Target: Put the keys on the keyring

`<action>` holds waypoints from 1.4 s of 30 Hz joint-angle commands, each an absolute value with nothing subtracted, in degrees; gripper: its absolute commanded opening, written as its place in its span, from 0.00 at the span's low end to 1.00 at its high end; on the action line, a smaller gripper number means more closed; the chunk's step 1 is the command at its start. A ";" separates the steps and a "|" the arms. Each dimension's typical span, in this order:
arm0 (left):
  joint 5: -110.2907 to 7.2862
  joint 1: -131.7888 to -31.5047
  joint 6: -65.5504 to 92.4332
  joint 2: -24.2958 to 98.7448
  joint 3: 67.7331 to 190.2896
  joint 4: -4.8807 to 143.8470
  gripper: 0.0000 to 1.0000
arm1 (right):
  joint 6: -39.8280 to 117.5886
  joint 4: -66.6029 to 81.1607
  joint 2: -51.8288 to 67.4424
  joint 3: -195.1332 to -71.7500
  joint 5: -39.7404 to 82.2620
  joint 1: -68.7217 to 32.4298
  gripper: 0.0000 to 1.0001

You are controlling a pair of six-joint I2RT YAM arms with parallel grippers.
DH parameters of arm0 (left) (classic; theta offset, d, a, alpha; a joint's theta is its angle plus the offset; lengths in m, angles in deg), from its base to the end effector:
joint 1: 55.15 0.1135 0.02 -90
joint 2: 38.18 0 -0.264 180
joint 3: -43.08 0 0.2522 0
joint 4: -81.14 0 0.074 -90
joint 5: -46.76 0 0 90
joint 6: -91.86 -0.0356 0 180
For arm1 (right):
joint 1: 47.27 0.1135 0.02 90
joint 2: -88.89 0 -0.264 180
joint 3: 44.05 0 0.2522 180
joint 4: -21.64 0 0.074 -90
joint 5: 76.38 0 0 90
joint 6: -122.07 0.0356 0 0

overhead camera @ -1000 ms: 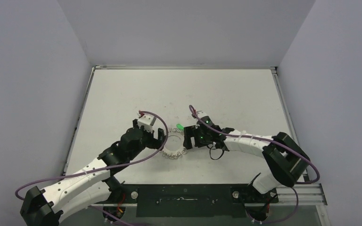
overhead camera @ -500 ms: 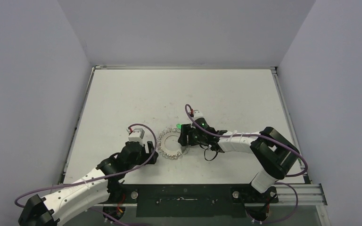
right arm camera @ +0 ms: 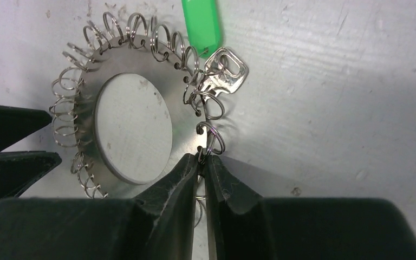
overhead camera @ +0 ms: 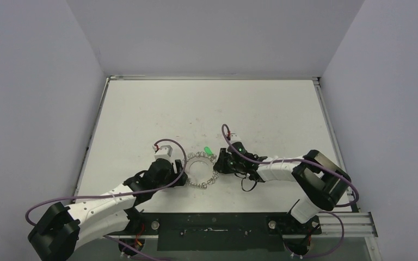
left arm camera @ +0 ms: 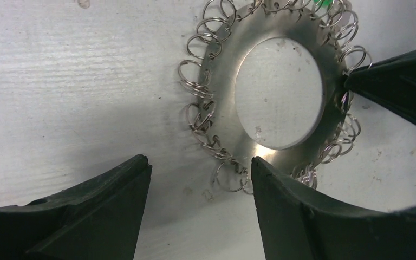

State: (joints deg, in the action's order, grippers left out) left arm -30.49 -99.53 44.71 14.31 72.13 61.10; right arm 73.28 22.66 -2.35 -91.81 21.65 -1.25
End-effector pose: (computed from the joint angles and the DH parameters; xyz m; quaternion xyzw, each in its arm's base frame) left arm 0.1267 -0.1130 0.1478 -0.0317 0.9135 -0.1969 0.3545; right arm 0.1973 0.2116 0.1301 -0.0665 0.9109 0.3237 0.2469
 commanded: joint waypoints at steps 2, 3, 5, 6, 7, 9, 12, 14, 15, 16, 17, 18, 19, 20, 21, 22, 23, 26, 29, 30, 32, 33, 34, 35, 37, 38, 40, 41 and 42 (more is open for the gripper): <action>-33.54 -99.07 43.48 17.33 73.84 66.18 0.65 | 80.45 24.47 -0.95 -86.63 25.83 1.57 0.25; -33.76 -99.00 43.13 17.75 74.03 66.56 0.64 | 81.68 26.07 -1.05 -85.82 26.59 2.34 0.28; -34.55 -98.94 42.20 18.72 74.24 68.76 0.60 | 83.98 29.14 -1.30 -84.73 27.64 4.09 0.30; -34.95 -98.93 41.75 19.21 74.24 69.66 0.58 | 84.87 30.23 -1.32 -84.44 27.82 4.93 0.31; -35.20 -98.92 41.21 19.74 74.32 70.47 0.55 | 86.24 31.58 -1.30 -83.84 27.78 5.93 0.33; -35.26 -98.92 40.50 21.14 74.60 71.47 0.53 | 88.25 35.91 -1.20 -82.50 27.92 6.92 0.37; -35.17 -98.98 38.47 22.86 75.72 71.70 0.53 | 89.46 39.49 0.69 -80.43 27.45 7.15 0.44; -34.80 -98.93 36.80 23.36 76.66 70.73 0.53 | 87.59 34.62 3.54 -80.73 24.94 6.61 0.53; -34.47 -98.98 36.27 23.36 77.19 69.83 0.53 | 85.98 31.09 5.26 -81.35 23.48 6.42 0.56; -34.17 -98.98 35.79 23.16 77.57 68.99 0.54 | 84.32 27.55 6.79 -82.34 22.29 6.28 0.58; -33.98 -98.94 35.44 22.84 77.85 68.35 0.54 | 82.33 23.88 8.39 -83.38 21.34 5.96 0.60; -33.76 -98.94 35.13 22.33 77.92 67.95 0.55 | 80.42 20.44 9.66 -84.66 20.21 5.64 0.62; -33.68 -98.97 34.89 21.72 77.93 67.62 0.55 | 78.70 16.96 10.99 -85.88 19.39 5.11 0.63; -33.48 -98.97 34.79 20.95 77.81 67.49 0.55 | 77.19 14.32 12.05 -86.94 18.85 4.42 0.64; -33.15 -98.95 34.75 20.05 77.77 66.02 0.55 | 76.07 12.45 12.91 -87.69 18.77 3.30 0.65; -32.75 -98.96 34.81 19.22 77.62 64.99 0.55 | 75.07 11.14 13.68 -88.05 19.10 1.39 0.65; -32.29 -98.95 34.98 18.21 77.45 64.09 0.55 | 74.33 10.39 14.14 -88.34 19.81 -0.01 0.65; -30.85 -98.93 36.92 15.70 77.02 61.37 0.55 | 72.55 10.14 14.01 -88.73 22.61 -3.95 0.64; -30.49 -98.92 40.22 13.97 76.53 58.67 0.54 | 70.08 9.52 11.29 -90.98 24.28 -4.73 0.63; -30.50 -98.96 41.46 13.59 76.20 58.00 0.54 | 69.43 9.53 9.86 -91.77 24.78 -4.73 0.63; -30.55 -98.97 44.01 13.24 75.49 57.19 0.53 | 69.04 11.08 7.02 -92.87 26.41 -4.73 0.63; -30.78 -98.93 45.11 13.32 75.17 56.87 0.53 | 68.92 11.93 5.48 -93.36 27.39 -4.81 0.62; -31.09 -98.95 46.04 13.51 74.91 56.72 0.53 | 68.94 12.91 4.19 -93.80 28.16 -4.82 0.62; -31.41 -98.97 46.96 13.73 74.66 56.66 0.52 | 69.21 14.15 2.90 -94.10 28.97 -4.78 0.61; -32.08 -98.92 48.46 14.51 74.08 56.75 0.51 | 69.74 15.78 0.49 -95.06 30.12 -4.73 0.61; -32.27 -98.92 48.97 15.06 73.76 57.07 0.51 | 69.88 16.25 -0.57 -95.53 30.48 -4.69 0.60; -32.71 -98.92 49.78 16.21 72.91 58.28 0.51 | 70.18 16.72 -2.52 -96.61 30.98 -4.65 0.58; -32.99 -98.96 50.05 16.80 72.58 59.11 0.51 | 70.27 16.81 -3.16 -97.06 31.02 -4.53 0.56; -33.17 -98.98 50.24 17.43 72.36 60.03 0.50 | 70.44 16.76 -3.72 -97.31 30.98 -4.41 0.55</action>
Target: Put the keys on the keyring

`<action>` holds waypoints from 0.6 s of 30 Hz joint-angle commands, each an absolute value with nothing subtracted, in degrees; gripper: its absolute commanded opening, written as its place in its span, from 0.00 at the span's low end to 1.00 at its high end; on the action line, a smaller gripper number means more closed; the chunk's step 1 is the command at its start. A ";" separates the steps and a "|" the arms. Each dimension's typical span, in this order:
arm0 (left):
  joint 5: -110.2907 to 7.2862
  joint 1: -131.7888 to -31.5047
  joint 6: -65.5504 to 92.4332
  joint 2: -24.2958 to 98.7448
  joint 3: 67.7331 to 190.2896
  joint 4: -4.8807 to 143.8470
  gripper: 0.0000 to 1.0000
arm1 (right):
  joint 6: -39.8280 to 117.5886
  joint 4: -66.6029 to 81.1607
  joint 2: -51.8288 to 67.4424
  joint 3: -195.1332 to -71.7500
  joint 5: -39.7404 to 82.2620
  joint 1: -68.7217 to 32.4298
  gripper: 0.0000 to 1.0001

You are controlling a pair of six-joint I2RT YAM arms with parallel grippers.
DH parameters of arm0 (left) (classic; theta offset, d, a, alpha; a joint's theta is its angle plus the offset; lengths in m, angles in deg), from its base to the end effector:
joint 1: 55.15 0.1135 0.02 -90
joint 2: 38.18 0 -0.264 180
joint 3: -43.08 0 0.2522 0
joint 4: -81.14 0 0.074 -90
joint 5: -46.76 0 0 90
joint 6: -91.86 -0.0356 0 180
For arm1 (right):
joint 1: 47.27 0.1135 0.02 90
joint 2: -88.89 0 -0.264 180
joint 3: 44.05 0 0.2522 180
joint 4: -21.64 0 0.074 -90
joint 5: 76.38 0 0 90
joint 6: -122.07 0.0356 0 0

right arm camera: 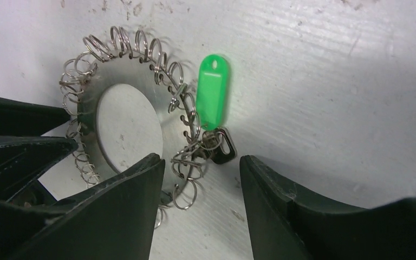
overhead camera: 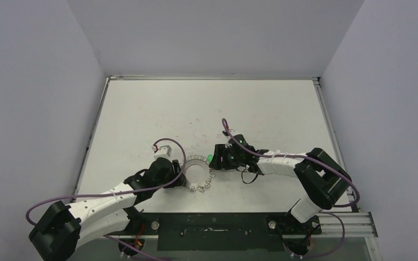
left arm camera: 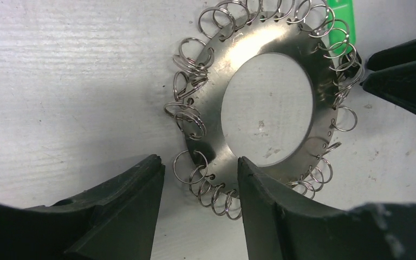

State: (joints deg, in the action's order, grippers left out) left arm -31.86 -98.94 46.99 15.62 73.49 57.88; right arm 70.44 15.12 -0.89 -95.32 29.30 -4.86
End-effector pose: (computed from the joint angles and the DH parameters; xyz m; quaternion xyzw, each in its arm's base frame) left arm 0.1278 -0.1128 0.1472 -0.0474 0.9242 -0.1917 0.3268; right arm 0.2097 0.2046 0.1439 -0.0844 0.9129 0.3415 0.2069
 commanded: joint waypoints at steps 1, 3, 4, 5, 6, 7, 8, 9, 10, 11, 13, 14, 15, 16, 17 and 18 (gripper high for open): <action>-33.16 -98.92 50.21 18.08 72.32 60.38 0.50 | 70.46 16.71 -4.02 -97.43 30.99 -4.39 0.53; -33.01 -98.90 50.01 19.37 72.51 61.22 0.48 | 70.47 16.41 -4.32 -97.24 31.08 -4.17 0.48; -32.99 -98.87 49.68 19.96 72.74 61.60 0.47 | 70.43 16.14 -4.20 -97.00 31.04 -4.06 0.45; -32.86 -98.80 49.41 20.45 72.99 61.91 0.44 | 70.47 15.80 -4.06 -96.67 31.02 -3.87 0.42; -32.79 -98.77 49.10 21.06 73.38 62.07 0.42 | 70.62 15.64 -4.03 -96.27 31.09 -3.75 0.40; -32.73 -98.78 48.78 21.65 73.82 62.11 0.39 | 70.78 15.55 -3.76 -95.84 31.29 -3.43 0.35; -32.64 -98.73 48.09 22.22 74.35 62.18 0.36 | 70.94 15.41 -3.49 -95.48 31.37 -3.02 0.34; -32.57 -98.67 47.70 22.73 74.86 62.27 0.34 | 71.07 15.24 -3.25 -95.05 31.26 -2.53 0.31; -32.34 -98.62 47.16 23.25 75.34 62.32 0.32 | 71.16 14.91 -3.01 -94.66 31.02 -2.01 0.28; -32.16 -98.58 46.61 23.87 75.79 62.45 0.29 | 71.34 14.64 -2.70 -94.25 30.67 -1.49 0.25; -32.29 -98.41 45.12 25.10 76.64 62.90 0.23 | 72.06 14.45 -2.02 -93.23 30.17 -0.51 0.19; -32.40 -98.33 43.95 25.76 77.01 63.30 0.20 | 72.51 14.58 -1.70 -92.70 30.03 -0.06 0.17; -32.66 -98.16 43.34 26.42 77.31 63.78 0.18 | 72.96 14.70 -1.32 -92.11 29.89 0.53 0.15; -33.27 -97.81 42.25 27.48 77.65 64.34 0.17 | 73.61 15.03 -0.84 -91.46 29.68 1.49 0.13; -33.77 -97.41 41.30 28.33 78.12 64.76 0.17 | 74.30 15.42 -0.41 -90.80 29.50 2.15 0.12; -34.05 -96.97 40.53 29.22 78.78 64.85 0.17 | 74.96 15.63 0.03 -90.07 29.26 3.05 0.12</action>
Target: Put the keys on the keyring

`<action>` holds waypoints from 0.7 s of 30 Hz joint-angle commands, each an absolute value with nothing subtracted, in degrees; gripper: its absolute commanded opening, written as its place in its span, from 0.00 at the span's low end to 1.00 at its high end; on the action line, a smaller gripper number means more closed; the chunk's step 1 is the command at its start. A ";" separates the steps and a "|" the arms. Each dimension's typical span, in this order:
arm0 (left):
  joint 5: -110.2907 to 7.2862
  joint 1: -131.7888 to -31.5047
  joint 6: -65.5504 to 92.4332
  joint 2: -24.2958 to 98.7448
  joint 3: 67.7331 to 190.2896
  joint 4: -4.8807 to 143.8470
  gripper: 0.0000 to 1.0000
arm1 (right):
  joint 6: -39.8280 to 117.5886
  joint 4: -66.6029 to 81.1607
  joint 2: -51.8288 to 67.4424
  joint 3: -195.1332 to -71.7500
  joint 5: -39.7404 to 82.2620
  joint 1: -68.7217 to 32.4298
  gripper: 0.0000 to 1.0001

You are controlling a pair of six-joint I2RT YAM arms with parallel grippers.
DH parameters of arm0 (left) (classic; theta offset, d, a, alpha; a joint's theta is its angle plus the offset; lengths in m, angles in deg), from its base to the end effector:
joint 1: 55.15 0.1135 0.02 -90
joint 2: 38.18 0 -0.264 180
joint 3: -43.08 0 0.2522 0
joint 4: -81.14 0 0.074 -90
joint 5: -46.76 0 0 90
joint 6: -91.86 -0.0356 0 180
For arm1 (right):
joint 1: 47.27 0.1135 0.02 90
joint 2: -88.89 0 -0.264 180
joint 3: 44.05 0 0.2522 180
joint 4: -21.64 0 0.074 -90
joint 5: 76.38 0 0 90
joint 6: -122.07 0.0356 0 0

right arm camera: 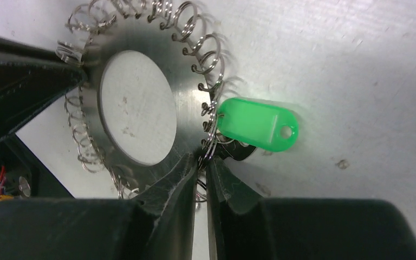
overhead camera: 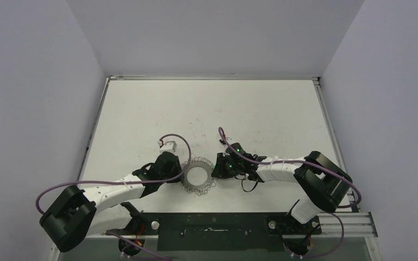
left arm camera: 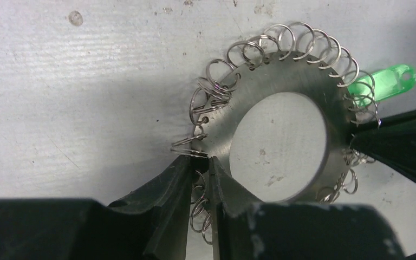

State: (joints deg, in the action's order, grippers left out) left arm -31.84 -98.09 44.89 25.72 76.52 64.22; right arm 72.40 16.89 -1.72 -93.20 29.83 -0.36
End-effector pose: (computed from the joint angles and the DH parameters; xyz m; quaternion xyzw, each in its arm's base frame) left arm 0.1475 -0.1277 0.1426 -0.0368 0.9270 -0.1789 0.3276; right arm 0.1886 0.2161 0.1324 -0.1052 0.9141 0.3494 0.1770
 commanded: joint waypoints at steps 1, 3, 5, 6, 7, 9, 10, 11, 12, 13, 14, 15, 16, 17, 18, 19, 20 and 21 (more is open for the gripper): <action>-34.17 -96.58 39.75 30.24 79.52 64.79 0.17 | 75.74 15.73 0.45 -89.54 29.00 3.82 0.12; -34.34 -95.74 38.41 32.23 81.35 64.66 0.17 | 77.69 16.43 1.46 -88.23 28.71 5.29 0.12; -34.60 -95.22 36.86 34.26 82.82 65.14 0.17 | 79.48 17.43 2.72 -86.95 28.18 7.01 0.12; -34.70 -95.08 35.98 35.39 83.50 65.68 0.17 | 80.40 17.79 3.40 -86.49 27.82 7.89 0.12; -34.84 -94.99 34.73 36.53 84.16 66.37 0.17 | 81.15 18.28 3.71 -85.93 27.66 8.79 0.12; -35.17 -94.84 32.36 39.43 85.57 68.75 0.17 | 82.49 19.36 4.06 -85.26 27.60 10.68 0.12; -35.43 -94.86 31.20 40.24 86.37 69.63 0.17 | 82.83 19.68 4.07 -85.08 27.69 11.26 0.12; -35.77 -94.87 29.70 41.95 87.34 69.99 0.17 | 83.16 20.00 4.23 -84.86 27.71 11.72 0.13; -36.05 -94.87 28.23 43.19 88.31 70.03 0.17 | 83.29 20.22 4.69 -84.73 27.62 12.06 0.14; -36.38 -94.83 26.83 44.19 89.78 69.84 0.17 | 83.30 20.22 5.38 -84.63 27.48 12.17 0.15; -36.62 -94.87 25.68 44.94 90.80 69.43 0.18 | 83.08 19.91 6.35 -84.54 27.18 12.19 0.17; -36.77 -94.83 24.90 45.42 91.52 69.12 0.20 | 82.61 19.16 7.53 -84.69 26.62 12.16 0.20; -36.85 -94.87 24.34 45.56 92.03 68.82 0.23 | 81.86 17.68 8.88 -85.07 25.90 12.14 0.23; -36.92 -94.92 23.99 45.39 92.30 68.65 0.25 | 80.87 15.87 10.22 -85.65 24.92 12.14 0.27; -36.84 -94.95 23.77 44.95 92.42 68.57 0.29 | 79.79 13.45 11.63 -86.49 23.82 12.08 0.31; -36.79 -94.96 23.60 44.25 92.29 68.42 0.32 | 78.57 10.99 13.29 -87.25 22.12 12.02 0.37; -36.59 -94.96 23.58 43.38 92.22 68.12 0.35 | 77.30 8.74 14.29 -88.14 20.88 11.97 0.40; -36.38 -94.97 23.62 42.21 91.99 67.71 0.38 | 76.16 6.18 15.25 -88.89 19.97 11.80 0.41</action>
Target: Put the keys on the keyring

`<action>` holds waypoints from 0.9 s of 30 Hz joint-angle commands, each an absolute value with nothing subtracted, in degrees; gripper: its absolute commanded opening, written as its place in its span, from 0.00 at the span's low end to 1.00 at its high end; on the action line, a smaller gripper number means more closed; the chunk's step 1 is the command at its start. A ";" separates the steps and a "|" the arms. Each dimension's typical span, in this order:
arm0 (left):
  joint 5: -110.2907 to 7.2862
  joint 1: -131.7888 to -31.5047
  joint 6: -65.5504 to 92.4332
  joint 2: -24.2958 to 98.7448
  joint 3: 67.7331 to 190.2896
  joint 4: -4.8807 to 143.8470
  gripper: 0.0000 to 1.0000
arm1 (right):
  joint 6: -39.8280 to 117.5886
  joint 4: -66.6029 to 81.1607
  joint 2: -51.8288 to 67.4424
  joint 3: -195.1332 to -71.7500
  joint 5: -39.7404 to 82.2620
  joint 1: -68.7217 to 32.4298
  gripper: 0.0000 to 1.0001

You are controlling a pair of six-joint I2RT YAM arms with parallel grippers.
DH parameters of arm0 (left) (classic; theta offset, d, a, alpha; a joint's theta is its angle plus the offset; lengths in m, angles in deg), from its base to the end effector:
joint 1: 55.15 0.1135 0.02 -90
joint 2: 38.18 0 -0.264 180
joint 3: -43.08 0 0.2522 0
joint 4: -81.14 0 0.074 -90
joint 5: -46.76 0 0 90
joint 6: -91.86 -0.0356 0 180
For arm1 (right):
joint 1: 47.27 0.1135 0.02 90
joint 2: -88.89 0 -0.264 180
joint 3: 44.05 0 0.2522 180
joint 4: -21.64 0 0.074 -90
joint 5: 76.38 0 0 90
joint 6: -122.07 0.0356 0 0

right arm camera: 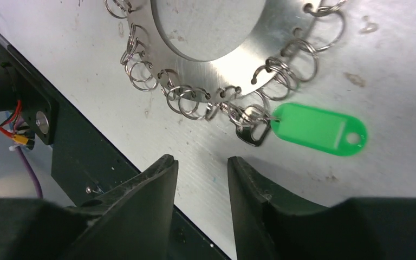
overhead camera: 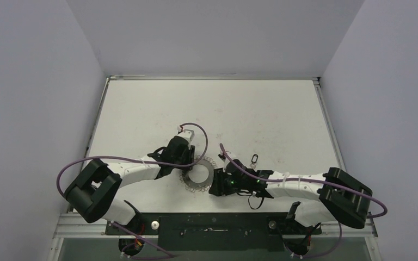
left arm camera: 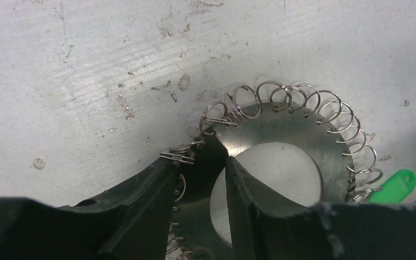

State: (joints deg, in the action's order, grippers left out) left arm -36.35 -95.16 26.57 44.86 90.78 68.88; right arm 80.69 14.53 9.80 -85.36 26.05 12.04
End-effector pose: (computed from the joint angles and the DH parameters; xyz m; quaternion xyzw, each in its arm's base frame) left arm 0.2076 -0.1687 0.1489 0.1024 0.9252 -0.1459 0.3349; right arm 0.1192 0.2158 0.1415 -0.1269 0.9102 0.3672 0.1435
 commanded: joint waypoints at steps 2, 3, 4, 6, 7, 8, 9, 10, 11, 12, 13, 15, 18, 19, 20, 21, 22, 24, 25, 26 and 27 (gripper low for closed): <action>-35.65 -95.05 23.94 39.52 91.20 67.47 0.43 | 74.24 2.40 16.56 -90.02 18.48 11.35 0.46; -35.15 -95.05 24.50 37.80 90.55 65.79 0.45 | 73.34 1.46 17.04 -90.40 18.23 10.69 0.48; -34.75 -95.06 25.02 36.01 89.80 65.29 0.47 | 72.77 0.83 17.33 -90.61 18.37 9.98 0.50; -34.30 -95.13 26.38 32.13 87.79 64.60 0.50 | 71.87 0.58 17.64 -90.56 19.52 8.04 0.51; -34.30 -95.19 27.10 30.21 86.80 64.31 0.51 | 71.59 0.79 17.69 -90.19 20.32 6.85 0.53; -34.36 -95.22 28.10 27.41 85.69 63.92 0.52 | 71.34 1.21 17.70 -89.85 21.21 5.61 0.55; -34.43 -95.25 29.37 25.28 84.14 63.43 0.52 | 71.21 1.70 17.63 -89.54 22.23 4.50 0.56; -34.52 -95.28 30.68 23.34 82.98 62.90 0.53 | 71.01 2.32 17.50 -89.13 23.02 3.36 0.57; -34.60 -95.30 32.09 21.30 81.91 62.11 0.53 | 70.85 2.90 17.28 -88.96 23.89 2.36 0.58; -34.76 -95.31 33.44 19.33 80.84 61.27 0.54 | 70.61 3.37 16.93 -88.79 24.55 1.48 0.58; -34.97 -95.31 34.77 17.48 79.55 60.64 0.54 | 70.22 3.74 16.42 -88.92 25.02 0.86 0.58; -35.43 -95.40 37.49 13.89 76.88 59.70 0.54 | 69.61 4.02 15.28 -89.31 25.71 0.16 0.58; -35.68 -95.34 41.42 8.88 72.59 59.21 0.54 | 69.60 6.08 12.94 -89.45 26.67 -0.15 0.58; -35.70 -95.34 42.54 7.59 71.43 59.25 0.54 | 69.75 6.98 12.07 -89.45 27.15 -0.14 0.58; -35.71 -95.34 43.37 6.57 70.61 59.33 0.54 | 69.90 7.38 11.28 -89.33 27.53 -0.16 0.58; -35.65 -95.31 44.03 5.76 69.88 59.38 0.54 | 70.14 8.99 10.46 -89.21 28.05 -0.16 0.57; -35.66 -95.27 44.56 5.15 69.33 59.53 0.54 | 70.39 10.03 9.76 -89.07 28.57 -0.16 0.56; -35.47 -95.31 45.46 4.67 68.39 60.08 0.52 | 70.79 11.34 8.29 -88.74 29.18 0.01 0.55; -35.30 -95.27 45.87 4.91 68.02 60.56 0.51 | 71.01 11.72 7.81 -88.55 29.36 0.06 0.54; -35.11 -95.29 46.12 5.34 67.85 61.18 0.50 | 71.22 12.36 7.29 -88.35 29.58 0.22 0.53; -35.01 -95.31 46.15 6.04 67.83 61.79 0.50 | 71.64 13.16 6.80 -88.07 30.02 0.47 0.52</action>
